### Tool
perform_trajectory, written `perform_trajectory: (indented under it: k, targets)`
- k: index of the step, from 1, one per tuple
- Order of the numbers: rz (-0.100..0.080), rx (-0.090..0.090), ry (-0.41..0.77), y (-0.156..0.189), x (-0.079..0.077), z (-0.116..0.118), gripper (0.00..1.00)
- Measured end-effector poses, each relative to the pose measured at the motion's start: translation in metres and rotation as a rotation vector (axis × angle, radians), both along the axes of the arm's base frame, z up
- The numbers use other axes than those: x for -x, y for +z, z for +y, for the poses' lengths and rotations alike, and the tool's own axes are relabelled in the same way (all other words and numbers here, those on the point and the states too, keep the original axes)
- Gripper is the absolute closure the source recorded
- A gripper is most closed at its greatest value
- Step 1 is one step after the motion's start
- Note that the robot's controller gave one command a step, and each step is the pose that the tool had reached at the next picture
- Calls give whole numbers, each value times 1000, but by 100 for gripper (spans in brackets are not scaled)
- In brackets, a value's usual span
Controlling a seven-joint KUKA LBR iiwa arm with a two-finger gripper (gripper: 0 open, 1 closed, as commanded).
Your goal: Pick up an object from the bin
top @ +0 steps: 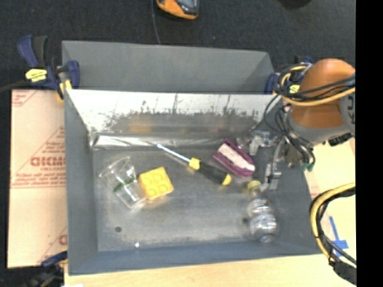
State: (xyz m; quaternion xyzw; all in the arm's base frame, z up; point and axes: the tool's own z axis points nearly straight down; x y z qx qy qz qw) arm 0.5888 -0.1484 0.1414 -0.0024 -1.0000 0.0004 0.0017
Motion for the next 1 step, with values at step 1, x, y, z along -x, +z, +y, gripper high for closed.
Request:
perform_trajectory:
  k: [1]
  targets:
    - [-7, 2, 3, 5, -1, 1, 0]
